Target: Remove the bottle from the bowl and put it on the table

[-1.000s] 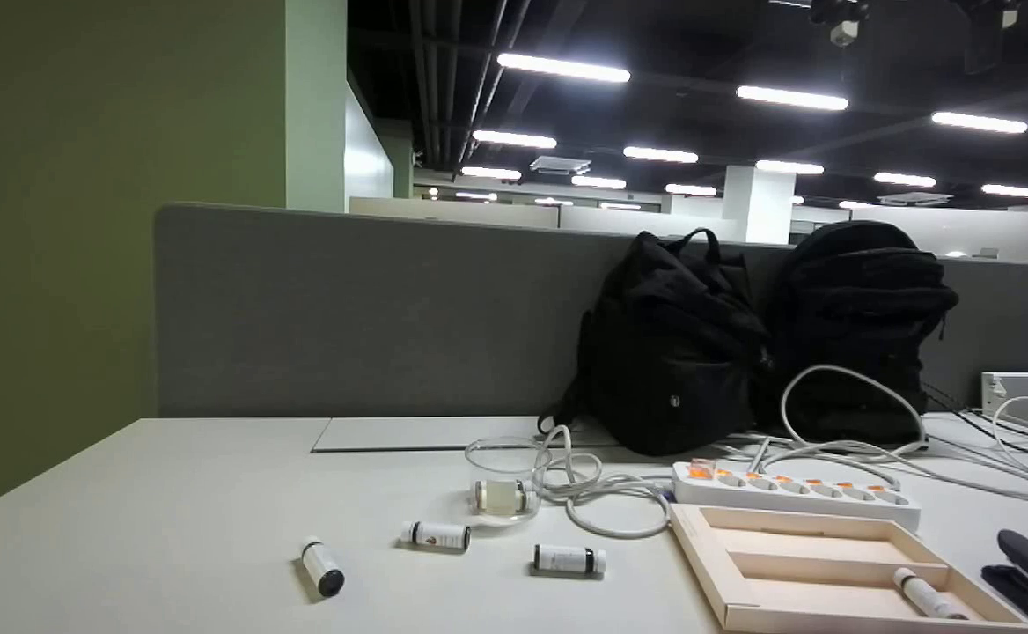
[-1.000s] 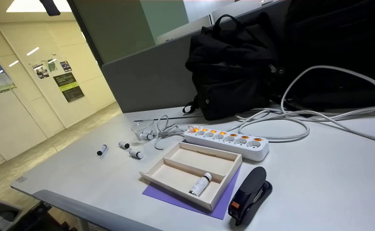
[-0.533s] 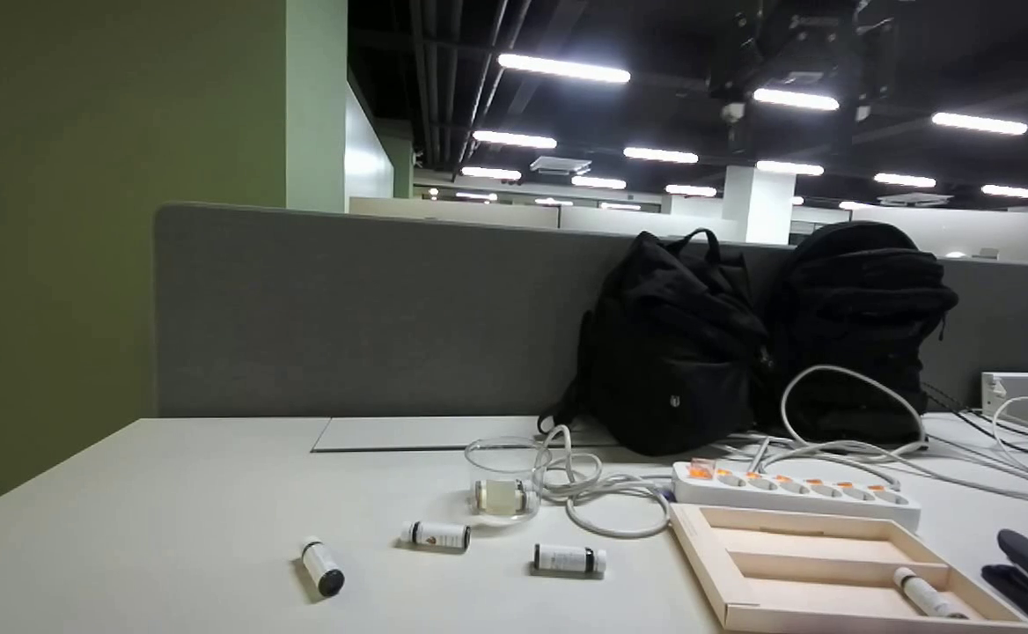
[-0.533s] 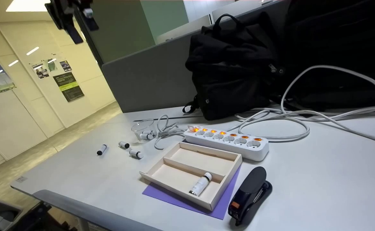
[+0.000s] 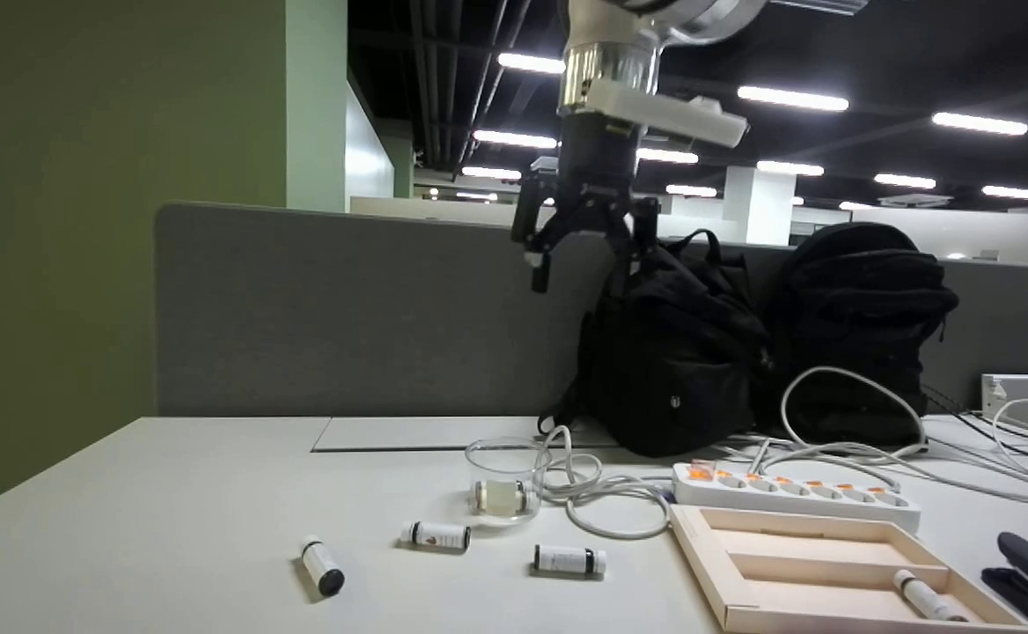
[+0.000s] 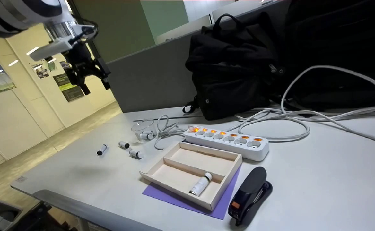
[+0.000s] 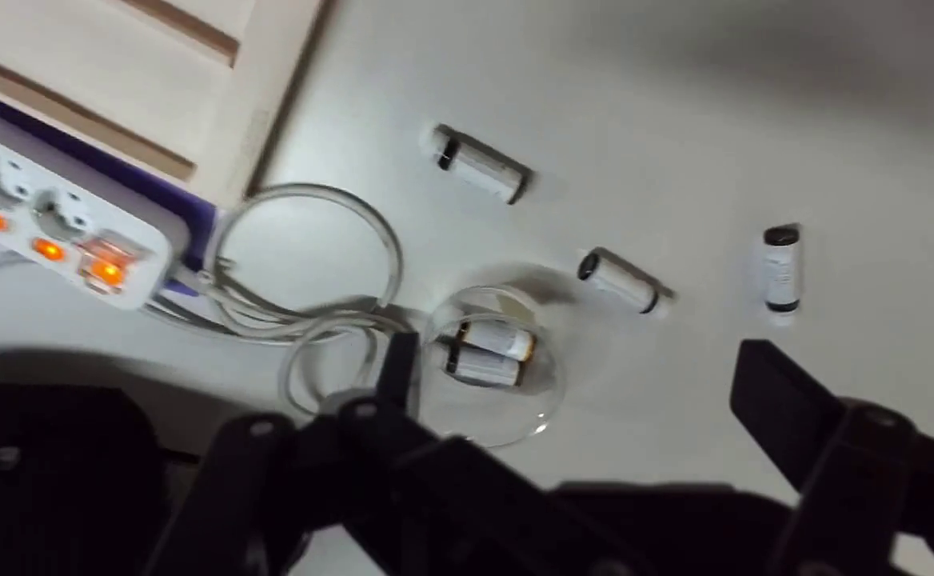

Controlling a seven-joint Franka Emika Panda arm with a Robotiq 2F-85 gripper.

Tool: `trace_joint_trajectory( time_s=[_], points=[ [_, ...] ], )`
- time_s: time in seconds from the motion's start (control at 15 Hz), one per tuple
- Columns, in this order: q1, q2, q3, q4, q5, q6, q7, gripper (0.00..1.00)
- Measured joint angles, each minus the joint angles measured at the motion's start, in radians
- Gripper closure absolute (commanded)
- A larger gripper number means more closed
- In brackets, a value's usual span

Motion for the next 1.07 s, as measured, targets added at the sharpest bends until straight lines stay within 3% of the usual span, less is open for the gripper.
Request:
trace_joint_trajectory(
  time_s=[0.2,0.47,1.07],
  points=[
    [0.044,0.201,-0.005,0.17,-0.087,0.005,-0.062,0.0],
    [0.096,0.401,-0.063,0.378,-0.221,-0.012,-0.064,0.0],
    [0.104,0.395,-0.065,0.368,-0.226,-0.006,-0.073,0.0]
  ],
)
